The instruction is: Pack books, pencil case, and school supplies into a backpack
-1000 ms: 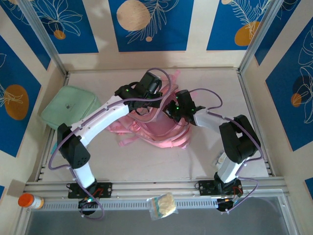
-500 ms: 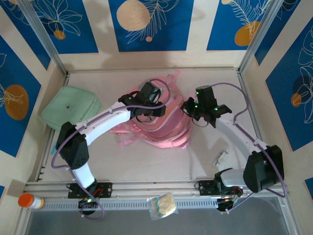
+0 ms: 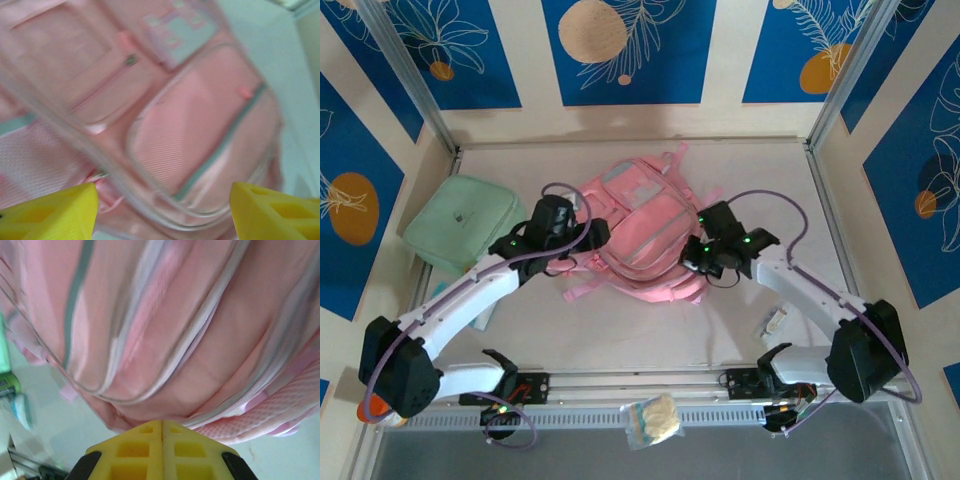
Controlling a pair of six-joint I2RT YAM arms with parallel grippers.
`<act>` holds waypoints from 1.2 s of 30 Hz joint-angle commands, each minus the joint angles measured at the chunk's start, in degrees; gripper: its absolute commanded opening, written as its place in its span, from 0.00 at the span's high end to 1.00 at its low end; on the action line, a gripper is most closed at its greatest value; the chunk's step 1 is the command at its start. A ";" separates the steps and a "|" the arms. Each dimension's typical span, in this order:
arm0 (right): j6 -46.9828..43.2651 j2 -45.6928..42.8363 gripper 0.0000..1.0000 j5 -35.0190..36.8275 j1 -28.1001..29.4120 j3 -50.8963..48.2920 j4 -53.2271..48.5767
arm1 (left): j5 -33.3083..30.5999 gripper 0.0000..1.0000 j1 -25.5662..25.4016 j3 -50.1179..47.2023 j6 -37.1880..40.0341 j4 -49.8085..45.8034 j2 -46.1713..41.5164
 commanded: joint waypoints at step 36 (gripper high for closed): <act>4.03 12.53 1.00 3.08 4.71 -0.45 10.51 | 4.52 0.62 8.48 -3.43 -19.46 21.66 23.53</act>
